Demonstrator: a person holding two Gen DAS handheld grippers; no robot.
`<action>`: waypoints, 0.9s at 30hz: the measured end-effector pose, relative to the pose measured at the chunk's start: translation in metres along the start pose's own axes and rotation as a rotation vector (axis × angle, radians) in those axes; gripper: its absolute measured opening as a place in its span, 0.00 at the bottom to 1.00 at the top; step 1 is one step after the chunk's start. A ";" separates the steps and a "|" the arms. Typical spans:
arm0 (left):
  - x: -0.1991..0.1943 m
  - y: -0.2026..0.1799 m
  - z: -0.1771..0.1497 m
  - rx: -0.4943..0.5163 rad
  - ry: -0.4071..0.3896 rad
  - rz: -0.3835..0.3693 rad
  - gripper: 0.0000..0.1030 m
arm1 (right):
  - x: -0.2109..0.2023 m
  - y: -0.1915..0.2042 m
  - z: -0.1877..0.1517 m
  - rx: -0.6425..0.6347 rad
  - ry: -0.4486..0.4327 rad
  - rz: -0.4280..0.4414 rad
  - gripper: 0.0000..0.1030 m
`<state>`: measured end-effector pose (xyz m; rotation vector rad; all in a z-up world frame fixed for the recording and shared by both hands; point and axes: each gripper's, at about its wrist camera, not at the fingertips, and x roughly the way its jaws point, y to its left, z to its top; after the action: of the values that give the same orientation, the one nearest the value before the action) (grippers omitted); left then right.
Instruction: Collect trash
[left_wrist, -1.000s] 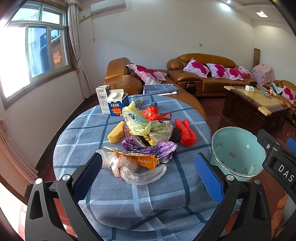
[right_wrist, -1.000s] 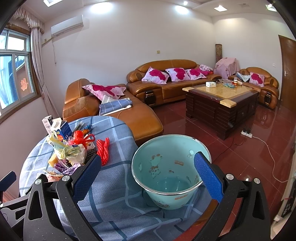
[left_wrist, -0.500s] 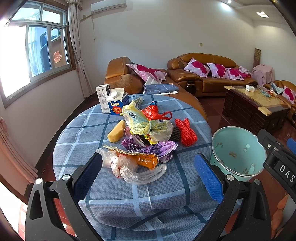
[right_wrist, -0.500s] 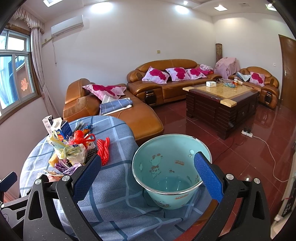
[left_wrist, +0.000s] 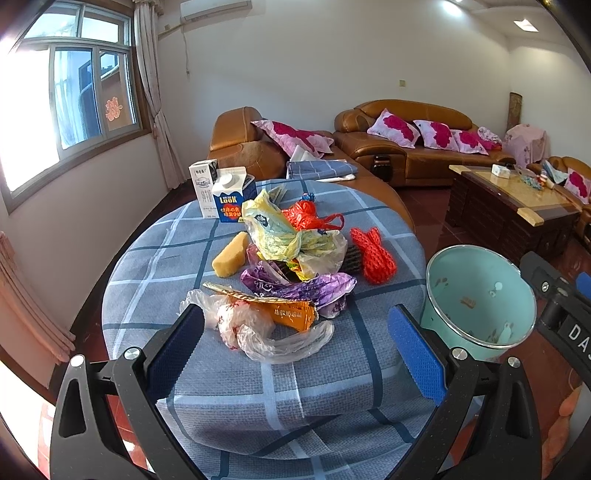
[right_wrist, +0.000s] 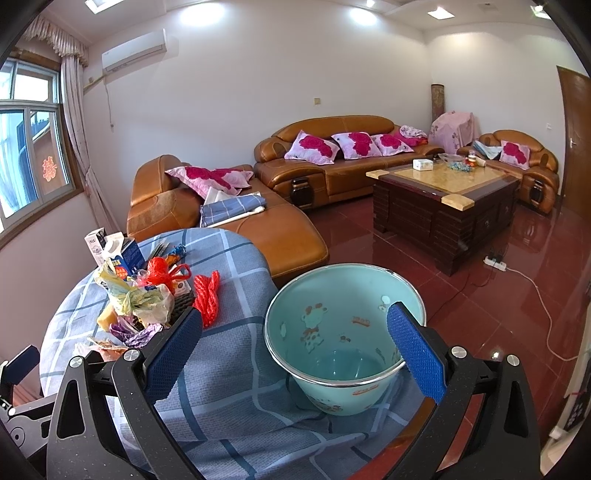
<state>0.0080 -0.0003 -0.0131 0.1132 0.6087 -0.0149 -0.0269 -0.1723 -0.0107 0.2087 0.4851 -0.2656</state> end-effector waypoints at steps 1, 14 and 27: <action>0.002 0.000 -0.001 0.000 0.004 -0.001 0.94 | 0.000 0.001 0.000 -0.001 -0.001 -0.001 0.95; 0.033 0.004 -0.003 -0.003 0.058 -0.007 0.94 | 0.029 0.004 -0.009 -0.017 0.058 -0.004 0.95; 0.071 0.030 -0.002 -0.017 0.097 -0.043 0.94 | 0.068 0.013 -0.008 -0.041 0.096 0.006 0.93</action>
<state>0.0670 0.0313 -0.0522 0.0841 0.7083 -0.0462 0.0312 -0.1713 -0.0486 0.1835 0.5845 -0.2403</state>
